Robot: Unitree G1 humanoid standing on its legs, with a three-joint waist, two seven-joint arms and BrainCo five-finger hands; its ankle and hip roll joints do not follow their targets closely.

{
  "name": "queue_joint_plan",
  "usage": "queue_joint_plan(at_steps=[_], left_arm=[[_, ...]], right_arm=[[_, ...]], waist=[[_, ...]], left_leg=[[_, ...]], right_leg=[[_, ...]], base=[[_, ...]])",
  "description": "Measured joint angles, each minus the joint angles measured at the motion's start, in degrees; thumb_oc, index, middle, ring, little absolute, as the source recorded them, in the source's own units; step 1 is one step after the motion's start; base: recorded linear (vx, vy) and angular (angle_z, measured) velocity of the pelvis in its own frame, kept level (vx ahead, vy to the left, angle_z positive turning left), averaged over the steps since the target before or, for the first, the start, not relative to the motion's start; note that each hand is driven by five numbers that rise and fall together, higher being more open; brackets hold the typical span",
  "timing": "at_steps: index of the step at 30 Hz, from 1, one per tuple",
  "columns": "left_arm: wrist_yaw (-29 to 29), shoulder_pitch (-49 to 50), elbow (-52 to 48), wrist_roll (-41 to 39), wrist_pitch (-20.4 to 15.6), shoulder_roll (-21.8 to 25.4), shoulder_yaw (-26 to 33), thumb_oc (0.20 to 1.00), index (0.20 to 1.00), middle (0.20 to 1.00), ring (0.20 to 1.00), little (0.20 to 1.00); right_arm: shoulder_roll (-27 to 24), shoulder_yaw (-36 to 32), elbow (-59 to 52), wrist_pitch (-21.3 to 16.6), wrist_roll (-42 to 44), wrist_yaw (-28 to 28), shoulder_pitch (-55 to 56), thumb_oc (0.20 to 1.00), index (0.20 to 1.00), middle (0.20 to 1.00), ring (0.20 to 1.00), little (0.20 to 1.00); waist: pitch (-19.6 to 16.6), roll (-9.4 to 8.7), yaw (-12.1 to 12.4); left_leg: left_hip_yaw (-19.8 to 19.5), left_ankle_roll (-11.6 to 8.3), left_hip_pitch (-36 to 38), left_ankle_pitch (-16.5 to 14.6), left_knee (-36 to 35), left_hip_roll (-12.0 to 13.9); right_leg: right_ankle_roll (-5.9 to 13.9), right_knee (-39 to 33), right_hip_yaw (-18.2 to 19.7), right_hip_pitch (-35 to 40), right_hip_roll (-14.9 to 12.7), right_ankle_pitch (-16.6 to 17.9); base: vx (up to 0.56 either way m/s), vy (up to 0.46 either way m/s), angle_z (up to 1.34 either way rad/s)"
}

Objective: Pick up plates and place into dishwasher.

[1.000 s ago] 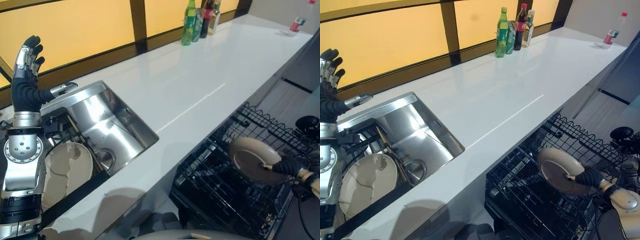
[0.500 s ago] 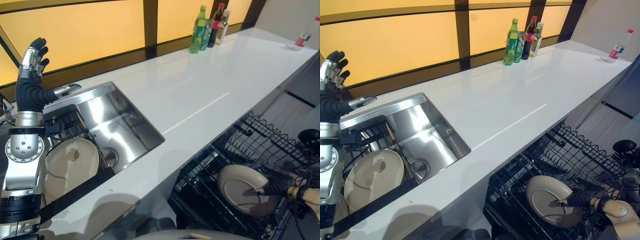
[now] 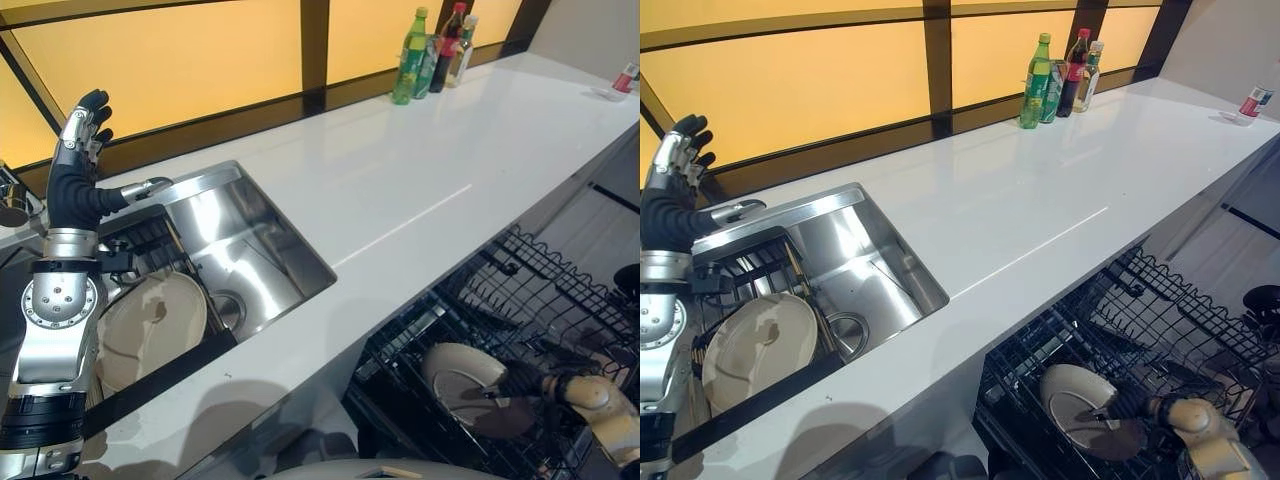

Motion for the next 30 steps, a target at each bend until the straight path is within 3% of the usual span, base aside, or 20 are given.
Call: queue_joint_plan(at_steps=[7, 19, 20, 21, 22, 30], left_arm=[[0.33, -1.15, -0.08, 0.0, 3.04, 0.0, -2.51, 1.0, 1.0, 1.0, 1.0, 1.0], [0.14, -1.93, -0.08, -0.1, 3.43, 1.27, -2.57, 1.0, 1.0, 1.0, 1.0, 1.0], [0.13, -1.93, -0.08, -0.1, 3.43, 1.27, -2.57, 1.0, 1.0, 1.0, 1.0, 1.0], [0.12, -1.93, -0.08, -0.09, 3.44, 1.27, -2.57, 1.0, 1.0, 1.0, 1.0, 1.0], [0.12, -1.93, -0.08, -0.09, 3.45, 1.27, -2.57, 1.0, 1.0, 1.0, 1.0, 1.0], [-0.46, -1.93, -0.03, -0.08, 4.46, 1.93, -2.56, 1.0, 1.0, 1.0, 1.0, 1.0]], right_arm=[[4.02, 3.35, 7.41, 2.39, -2.56, -3.69, -2.75, 0.2, 0.2, 0.2, 0.2, 0.2], [5.81, 3.21, 7.86, 4.08, -2.52, -6.82, -1.54, 0.2, 0.2, 0.2, 0.2, 0.2], [5.85, 3.21, 7.85, 4.08, -2.49, -7.1, -1.51, 0.47, 0.47, 0.47, 0.47, 0.47], [5.88, 3.19, 7.83, 4.08, -2.44, -7.3, -1.49, 0.802, 0.802, 0.802, 0.802, 0.802], [6.03, 3.15, 7.81, 4.12, -2.42, -7.71, -1.42, 1.0, 1.0, 1.0, 1.0, 1.0], [7.66, 1.93, 4.72, 6.09, -2.45, -13.77, -0.06, 1.0, 1.0, 1.0, 1.0, 1.0]], waist=[[0.03, 0.24, 0.41], [-0.47, -0.55, 1.37], [-0.47, -0.56, 1.35], [-0.47, -0.56, 1.33], [-0.48, -0.57, 1.33], [-0.44, -0.28, 1.26]], left_leg=[[-1.74, -0.02, 0.27, 0.01, 0.01, 0.35], [-3.08, -0.07, 0.29, 0.04, 0.0, 0.47], [-3.09, -0.07, 0.29, 0.04, -0.01, 0.47], [-3.1, -0.08, 0.3, 0.05, -0.01, 0.47], [-3.1, -0.08, 0.32, 0.05, 0.0, 0.48], [-3.16, -0.09, 0.39, 0.05, 0.15, 0.43]], right_leg=[[-0.17, 0.0, -1.7, 1.67, 0.05, -0.58], [-0.19, 0.01, -2.75, 2.48, 0.0, -0.88], [-0.19, 0.01, -2.75, 2.49, 0.0, -0.88], [-0.19, 0.01, -2.75, 2.5, 0.01, -0.88], [-0.2, 0.01, -2.75, 2.52, 0.02, -0.88], [-0.2, 0.28, -2.88, 2.65, 0.17, -0.87]], base=[[0.02, -0.001, 0.12], [0.0, -0.003, 0.06], [0.0, 0.0, 0.0], [0.0, 0.0, 0.0], [0.0, 0.0, 0.0], [0.0, 0.0, 0.0]])
